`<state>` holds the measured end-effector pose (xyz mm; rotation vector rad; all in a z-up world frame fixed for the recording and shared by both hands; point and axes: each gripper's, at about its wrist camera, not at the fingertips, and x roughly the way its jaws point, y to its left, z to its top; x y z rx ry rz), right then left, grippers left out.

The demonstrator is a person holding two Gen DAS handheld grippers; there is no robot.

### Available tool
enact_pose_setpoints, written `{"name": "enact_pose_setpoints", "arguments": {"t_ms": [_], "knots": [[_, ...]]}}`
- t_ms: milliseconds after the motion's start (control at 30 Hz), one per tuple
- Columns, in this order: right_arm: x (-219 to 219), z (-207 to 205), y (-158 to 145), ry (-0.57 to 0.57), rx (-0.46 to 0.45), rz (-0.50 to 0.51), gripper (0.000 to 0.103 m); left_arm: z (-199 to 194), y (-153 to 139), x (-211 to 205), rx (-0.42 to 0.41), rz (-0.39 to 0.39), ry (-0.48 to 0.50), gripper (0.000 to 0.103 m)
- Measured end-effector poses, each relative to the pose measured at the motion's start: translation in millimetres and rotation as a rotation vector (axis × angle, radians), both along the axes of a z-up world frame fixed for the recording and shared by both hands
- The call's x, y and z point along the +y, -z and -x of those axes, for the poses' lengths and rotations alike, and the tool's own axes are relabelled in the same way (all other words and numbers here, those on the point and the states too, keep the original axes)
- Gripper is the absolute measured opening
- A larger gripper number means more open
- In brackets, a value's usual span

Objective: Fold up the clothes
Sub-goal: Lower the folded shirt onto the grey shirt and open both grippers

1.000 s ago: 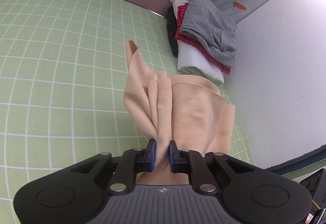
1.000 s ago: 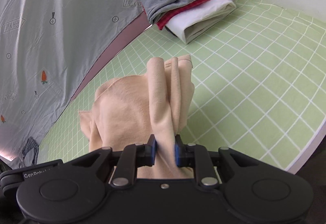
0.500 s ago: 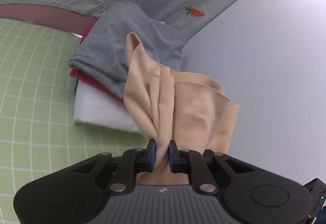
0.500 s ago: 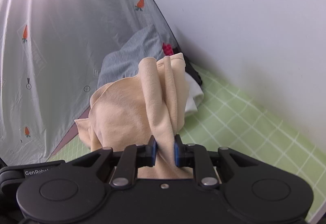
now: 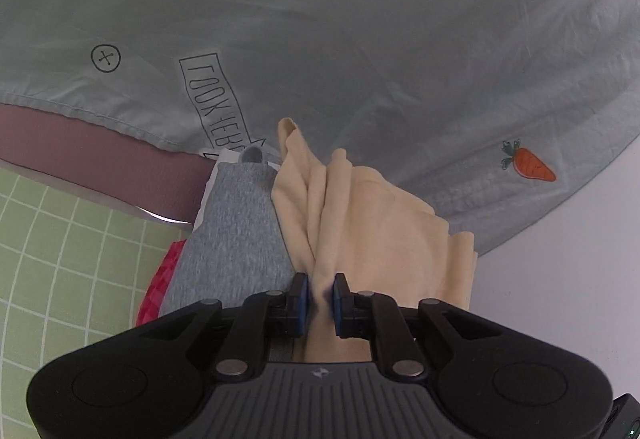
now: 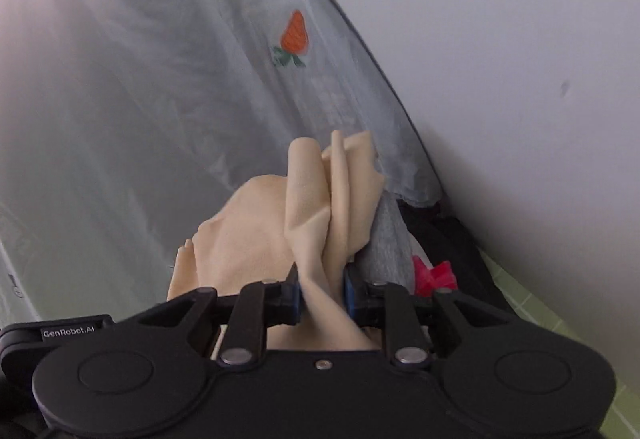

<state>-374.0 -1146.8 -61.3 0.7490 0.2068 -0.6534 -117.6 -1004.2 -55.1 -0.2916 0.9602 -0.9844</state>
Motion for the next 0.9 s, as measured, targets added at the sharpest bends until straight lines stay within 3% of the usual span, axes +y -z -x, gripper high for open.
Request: {"name": "enact_pose_setpoints", "arguments": {"t_ms": [167, 267, 367, 400, 500, 567, 633, 667, 900], "knots": [[-19.2, -29.2, 33.2, -0.008, 0.044, -0.004, 0.024, 1.1, 2.8, 1.1, -0.015, 0.018, 0.026, 0.017], [-13.1, -20.2, 22.3, -0.012, 0.051, 0.004, 0.033, 5.7, -7.8, 8.1, -0.041, -0.007, 0.02, 0.019], [4.3, -5.1, 4.4, 0.021, 0.106, 0.069, 0.044, 22.6, -26.9, 24.4, -0.148, -0.072, -0.012, 0.024], [12.6, 1.4, -2.9, 0.041, 0.135, 0.102, 0.047, 29.8, -34.4, 31.9, -0.192, -0.101, -0.033, 0.032], [42.6, 22.1, -23.9, 0.068, 0.222, 0.2, 0.053, 55.5, -54.8, 60.5, -0.301, -0.17, -0.08, 0.039], [63.2, 35.3, -30.0, 0.048, 0.241, 0.212, 0.067, 76.8, -61.4, 82.5, -0.321, -0.181, -0.057, 0.053], [83.5, 48.5, -35.1, 0.024, 0.253, 0.217, 0.079, 103.4, -65.6, 109.5, -0.349, -0.196, -0.048, 0.082], [94.2, 54.8, -35.5, 0.016, 0.265, 0.215, 0.082, 117.4, -66.4, 124.1, -0.36, -0.209, -0.06, 0.087], [166.1, 110.1, -43.9, 0.006, 0.365, 0.181, 0.086, 191.9, -56.1, 205.4, -0.418, -0.29, -0.029, 0.102]]}}
